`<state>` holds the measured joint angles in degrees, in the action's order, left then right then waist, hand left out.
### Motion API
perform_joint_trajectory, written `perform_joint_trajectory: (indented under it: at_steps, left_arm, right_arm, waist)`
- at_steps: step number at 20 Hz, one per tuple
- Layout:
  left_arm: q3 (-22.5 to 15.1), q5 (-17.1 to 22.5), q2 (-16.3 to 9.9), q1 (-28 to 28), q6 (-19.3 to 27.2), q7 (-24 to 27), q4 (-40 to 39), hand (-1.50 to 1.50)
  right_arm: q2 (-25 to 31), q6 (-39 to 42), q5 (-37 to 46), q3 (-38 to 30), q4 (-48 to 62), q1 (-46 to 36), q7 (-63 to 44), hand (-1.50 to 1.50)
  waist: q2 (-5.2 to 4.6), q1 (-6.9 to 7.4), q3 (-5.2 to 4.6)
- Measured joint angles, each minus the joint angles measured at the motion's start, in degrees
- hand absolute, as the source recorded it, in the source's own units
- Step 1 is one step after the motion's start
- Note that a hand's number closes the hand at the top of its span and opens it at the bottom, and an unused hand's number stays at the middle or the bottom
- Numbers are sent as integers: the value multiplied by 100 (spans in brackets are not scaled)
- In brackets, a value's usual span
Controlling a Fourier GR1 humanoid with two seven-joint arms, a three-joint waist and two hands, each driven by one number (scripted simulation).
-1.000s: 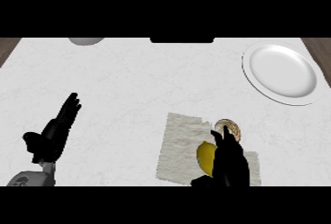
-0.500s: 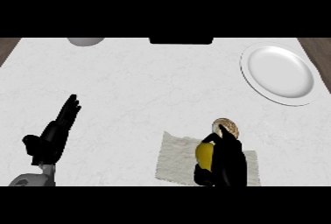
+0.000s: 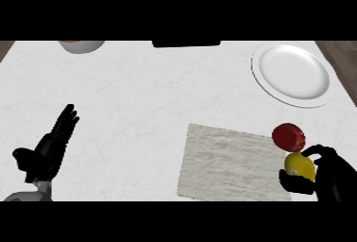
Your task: Pick the lemon from the placemat and place it in the plate
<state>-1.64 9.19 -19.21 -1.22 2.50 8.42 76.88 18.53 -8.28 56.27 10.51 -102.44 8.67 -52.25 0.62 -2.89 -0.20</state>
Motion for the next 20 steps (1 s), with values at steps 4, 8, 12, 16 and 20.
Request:
perform_joint_trajectory:
  at_steps: [4,8,12,16,20]
  left_arm:
    - [25,-4,-9,-8,-33,4,-22,0]
    - [-7,-102,93,-134,2,24,-110,0]
    - [-55,-184,157,-139,-19,-45,-12,0]
    - [-54,-222,188,-55,-39,-61,98,0]
    - [-15,-288,256,-210,-107,-8,-126,0]
  right_arm:
    - [825,-220,-931,-1313,16,432,829,150]
    - [1373,-110,-1701,-2303,-262,954,1555,150]
    - [1580,29,-1898,-2909,-666,1042,1702,150]
    - [1697,-27,-1811,-3328,-1041,936,1775,150]
    - [1787,119,-1769,-3566,-1181,553,1769,150]
  waist:
    - [-23,39,19]
    - [-35,104,18]
    - [-43,189,19]
    - [-46,234,17]
    - [-55,257,16]
